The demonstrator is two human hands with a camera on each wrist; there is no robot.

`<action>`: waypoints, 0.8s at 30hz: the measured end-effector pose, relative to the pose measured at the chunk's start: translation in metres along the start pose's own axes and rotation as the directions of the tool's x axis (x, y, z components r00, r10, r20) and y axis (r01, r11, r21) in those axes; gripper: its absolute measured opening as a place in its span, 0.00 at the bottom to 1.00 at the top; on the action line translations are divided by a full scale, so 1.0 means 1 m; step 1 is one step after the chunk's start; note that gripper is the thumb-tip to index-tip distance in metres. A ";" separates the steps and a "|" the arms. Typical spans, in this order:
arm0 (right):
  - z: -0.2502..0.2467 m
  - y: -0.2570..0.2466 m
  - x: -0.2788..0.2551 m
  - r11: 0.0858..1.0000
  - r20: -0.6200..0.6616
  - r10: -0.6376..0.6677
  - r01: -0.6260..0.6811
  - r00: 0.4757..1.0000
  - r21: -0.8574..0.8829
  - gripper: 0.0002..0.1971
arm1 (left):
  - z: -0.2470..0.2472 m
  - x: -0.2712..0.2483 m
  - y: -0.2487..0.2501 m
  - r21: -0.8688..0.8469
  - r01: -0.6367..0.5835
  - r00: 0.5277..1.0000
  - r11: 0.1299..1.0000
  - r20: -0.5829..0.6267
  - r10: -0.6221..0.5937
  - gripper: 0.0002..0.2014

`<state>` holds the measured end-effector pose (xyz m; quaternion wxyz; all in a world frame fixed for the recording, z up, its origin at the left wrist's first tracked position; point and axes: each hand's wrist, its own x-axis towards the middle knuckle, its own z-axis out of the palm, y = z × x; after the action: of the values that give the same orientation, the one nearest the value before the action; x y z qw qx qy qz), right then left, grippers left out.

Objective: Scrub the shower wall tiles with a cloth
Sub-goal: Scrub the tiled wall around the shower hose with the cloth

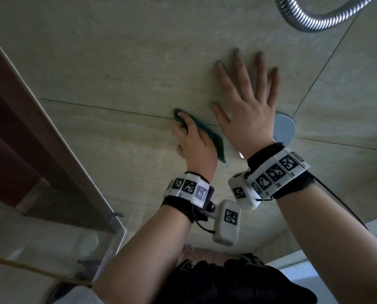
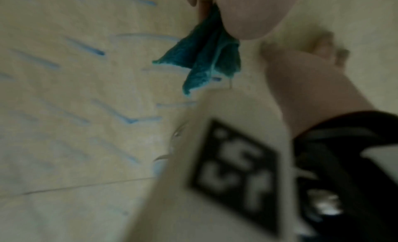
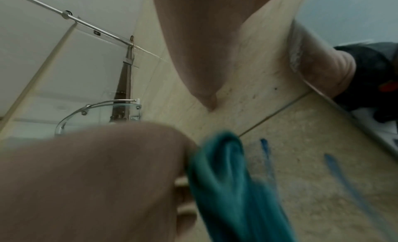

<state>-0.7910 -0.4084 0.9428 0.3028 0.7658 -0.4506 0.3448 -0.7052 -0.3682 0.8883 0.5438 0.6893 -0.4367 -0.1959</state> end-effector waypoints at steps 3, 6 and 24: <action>0.001 0.001 0.000 1.000 -0.007 0.003 -0.003 1.000 -0.001 0.31 | 0.000 -0.008 -0.029 0.080 0.259 0.957 0.963 0.116 -0.267 0.27; 0.002 0.001 -0.002 1.000 -0.016 -0.004 0.004 1.000 0.001 0.31 | -0.008 -0.008 -0.055 0.068 0.473 0.861 0.879 0.176 -0.477 0.24; 0.009 -0.011 -0.008 0.990 -0.064 0.113 -0.107 0.992 0.087 0.30 | -0.095 0.033 -0.036 0.012 -0.609 0.793 0.793 0.036 0.609 0.20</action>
<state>-0.7819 -0.4066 0.9293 0.2664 0.7395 -0.4666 0.4056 -0.6026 -0.3388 0.8931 0.5634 0.5154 -0.6455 -0.0158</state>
